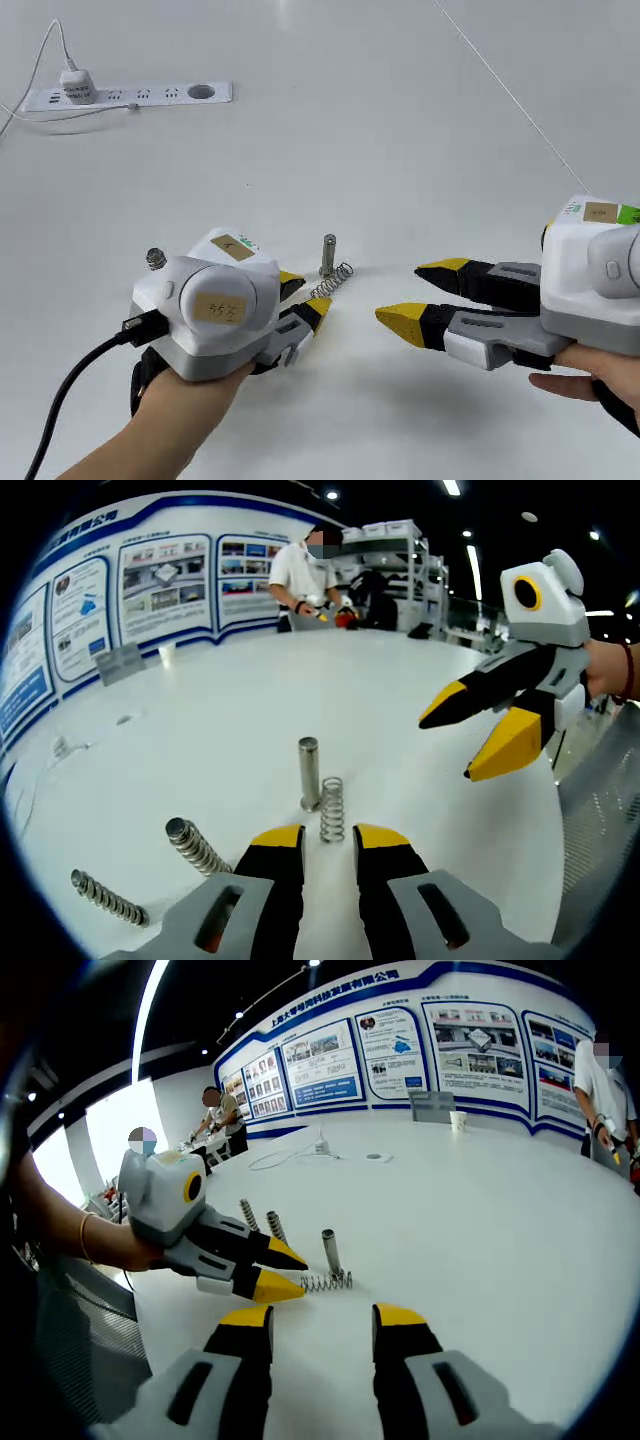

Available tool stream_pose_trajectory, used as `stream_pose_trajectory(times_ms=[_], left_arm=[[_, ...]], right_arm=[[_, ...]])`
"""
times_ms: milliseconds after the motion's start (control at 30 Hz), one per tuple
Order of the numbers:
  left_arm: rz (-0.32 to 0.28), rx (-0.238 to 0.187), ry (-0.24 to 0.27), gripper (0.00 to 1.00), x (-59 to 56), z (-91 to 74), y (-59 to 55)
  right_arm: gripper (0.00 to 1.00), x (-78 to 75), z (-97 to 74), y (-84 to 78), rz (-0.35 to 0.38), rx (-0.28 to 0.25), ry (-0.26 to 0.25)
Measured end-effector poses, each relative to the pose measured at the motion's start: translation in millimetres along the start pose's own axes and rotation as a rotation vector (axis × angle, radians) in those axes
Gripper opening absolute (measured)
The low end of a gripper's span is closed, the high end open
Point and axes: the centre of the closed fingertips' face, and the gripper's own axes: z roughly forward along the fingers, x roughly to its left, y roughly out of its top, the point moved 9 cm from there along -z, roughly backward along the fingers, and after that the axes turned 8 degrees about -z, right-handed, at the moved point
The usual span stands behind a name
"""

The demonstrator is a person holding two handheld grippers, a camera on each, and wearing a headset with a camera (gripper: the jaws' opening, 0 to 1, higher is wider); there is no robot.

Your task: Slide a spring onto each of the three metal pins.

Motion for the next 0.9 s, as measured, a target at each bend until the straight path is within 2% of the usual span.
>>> stream_pose_trajectory(times_ms=[267, 433, 800, 900], left_arm=[[-0.005, 0.013, -0.011, 0.17, -0.6, 6.3, -1.9], [0.017, 0.026, -0.014, 0.14, -0.8, 9.2, -3.5], [0.022, 0.020, -0.017, 0.11, 0.4, 11.0, -2.2], [0.039, 0.021, -0.024, 0.11, -0.1, 10.2, -2.5]], right_arm=[[0.41, -3.2, 0.5, -1.6, 0.007, 0.000, -0.005], [0.40, -4.7, 0.2, -3.5, 0.020, -0.001, -0.009], [0.40, -6.8, -0.7, -4.8, 0.038, 0.003, -0.023], [0.40, -7.2, -0.7, -3.8, 0.042, 0.002, -0.029]])
